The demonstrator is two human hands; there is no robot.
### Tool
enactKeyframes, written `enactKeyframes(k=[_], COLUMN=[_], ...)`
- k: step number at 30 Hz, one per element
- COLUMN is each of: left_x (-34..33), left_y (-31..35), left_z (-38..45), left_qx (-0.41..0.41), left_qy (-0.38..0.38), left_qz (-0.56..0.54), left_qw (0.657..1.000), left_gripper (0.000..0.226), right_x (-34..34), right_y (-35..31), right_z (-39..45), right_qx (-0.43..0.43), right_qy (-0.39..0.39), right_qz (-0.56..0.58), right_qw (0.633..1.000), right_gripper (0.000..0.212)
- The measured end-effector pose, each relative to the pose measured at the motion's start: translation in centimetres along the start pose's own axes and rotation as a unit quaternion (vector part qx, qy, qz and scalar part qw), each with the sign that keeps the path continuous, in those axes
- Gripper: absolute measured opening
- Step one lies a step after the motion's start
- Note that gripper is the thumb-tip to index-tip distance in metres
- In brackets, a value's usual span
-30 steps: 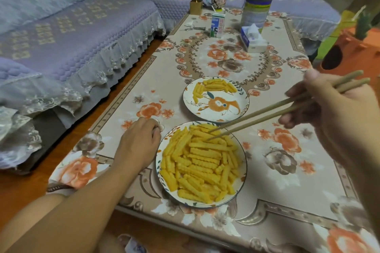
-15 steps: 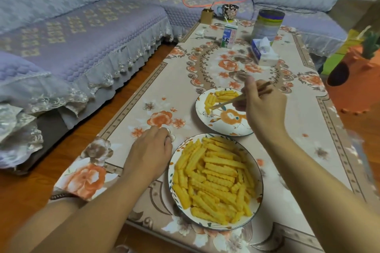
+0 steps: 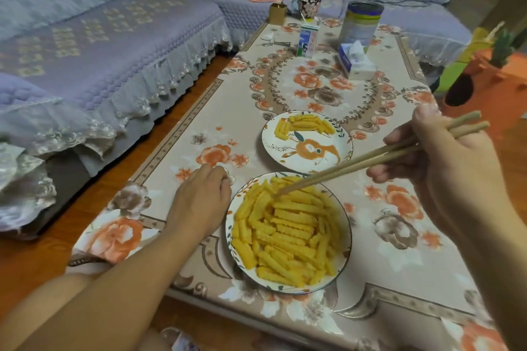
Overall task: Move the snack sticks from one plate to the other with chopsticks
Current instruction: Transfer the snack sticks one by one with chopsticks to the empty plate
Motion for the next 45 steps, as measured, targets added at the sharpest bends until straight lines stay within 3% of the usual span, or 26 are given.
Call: enactKeyframes(k=[4, 12, 21, 25, 32, 38, 41, 45], left_x=[0.0, 0.2, -0.2, -0.4, -0.5, -0.5, -0.3, -0.1], left_y=[0.0, 0.1, -0.2, -0.3, -0.5, -0.5, -0.4, -0.2], left_z=[0.0, -0.1, 0.0, 0.1, 0.1, 0.2, 0.1, 0.0], left_qx=[0.004, -0.002, -0.011, -0.013, -0.01, -0.01, -0.01, -0.009], left_qy=[-0.002, 0.007, 0.013, 0.015, 0.017, 0.011, 0.011, 0.004], left_qz=[-0.001, -0.005, 0.0, 0.0, 0.001, 0.0, -0.004, 0.002], left_qw=[1.0, 1.0, 1.0, 1.0, 1.0, 1.0, 1.0, 1.0], left_gripper=[0.024, 0.023, 0.019, 0.02, 0.024, 0.025, 0.025, 0.028], right_x=[-2.0, -3.2, 1.8, -0.5, -4.6, -2.7, -1.8, -2.6], right_y=[0.6, 2.1, 1.0, 3.7, 7.5, 5.5, 2.4, 0.6], right_z=[-2.4, -3.1, 1.6, 5.5, 9.6, 8.1, 4.9, -0.3], right_qx=[-0.017, -0.029, 0.048, 0.039, 0.015, 0.006, 0.005, -0.034], right_qy=[-0.059, -0.043, 0.094, 0.087, 0.063, 0.121, 0.1, 0.001], right_qz=[-0.015, -0.041, -0.04, -0.108, -0.124, -0.075, -0.013, 0.002], right_qw=[0.998, 0.998, 0.994, 0.99, 0.99, 0.99, 0.995, 0.999], right_gripper=[0.046, 0.053, 0.039, 0.039, 0.037, 0.048, 0.049, 0.049])
Point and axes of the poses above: each hand's wrist, its own z-axis towards the middle knuckle, its own x-axis out of the back of the hand, y = z × x, the point moved 6 cm from there along z, towards the middle knuckle, and after that the axes turned 5 degrees about z, right-handed, at the moved point
